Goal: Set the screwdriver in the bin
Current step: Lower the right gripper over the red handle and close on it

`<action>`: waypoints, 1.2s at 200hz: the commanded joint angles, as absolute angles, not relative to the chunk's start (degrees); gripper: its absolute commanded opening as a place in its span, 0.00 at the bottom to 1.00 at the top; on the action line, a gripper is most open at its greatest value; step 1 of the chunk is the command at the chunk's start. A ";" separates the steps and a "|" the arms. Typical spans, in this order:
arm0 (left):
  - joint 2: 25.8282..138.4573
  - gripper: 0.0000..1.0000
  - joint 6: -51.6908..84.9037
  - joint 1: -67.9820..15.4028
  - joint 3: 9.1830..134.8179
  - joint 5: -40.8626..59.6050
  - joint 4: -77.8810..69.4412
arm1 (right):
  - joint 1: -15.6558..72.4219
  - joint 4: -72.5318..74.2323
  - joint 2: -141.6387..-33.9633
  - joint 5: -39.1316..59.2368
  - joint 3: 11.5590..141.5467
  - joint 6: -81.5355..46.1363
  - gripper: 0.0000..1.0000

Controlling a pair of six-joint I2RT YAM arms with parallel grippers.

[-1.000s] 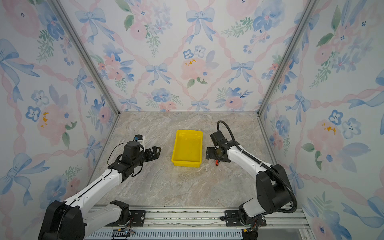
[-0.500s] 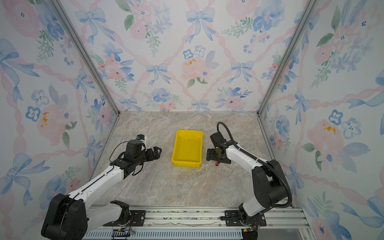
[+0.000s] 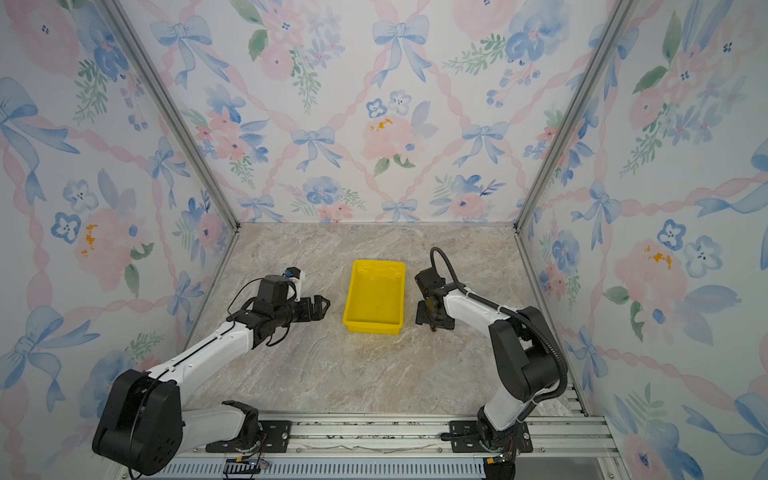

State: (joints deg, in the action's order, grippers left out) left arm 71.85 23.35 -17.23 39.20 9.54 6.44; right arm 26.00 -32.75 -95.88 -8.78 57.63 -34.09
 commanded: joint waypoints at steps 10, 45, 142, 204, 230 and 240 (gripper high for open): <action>72.25 0.98 21.01 -17.96 40.48 10.65 7.54 | 26.50 -32.60 -97.37 -10.87 57.26 -35.42 0.65; 70.76 0.97 21.25 -18.29 38.45 10.14 7.51 | 26.49 -33.02 -98.85 -11.34 57.66 -35.42 0.54; 68.04 0.98 23.63 -18.39 35.16 8.24 7.47 | 26.54 -32.48 -100.55 -10.94 57.18 -35.42 0.16; 66.37 0.97 22.94 -18.33 34.50 7.73 7.41 | 27.41 -34.12 -97.75 -12.51 58.94 -35.18 0.05; 66.35 0.98 22.93 -18.36 34.03 7.97 7.46 | 28.54 -34.84 -95.14 -13.56 60.27 -35.42 0.05; 66.13 0.98 23.11 -18.35 33.69 8.04 7.42 | 29.13 -35.37 -93.51 -14.30 61.01 -37.53 0.05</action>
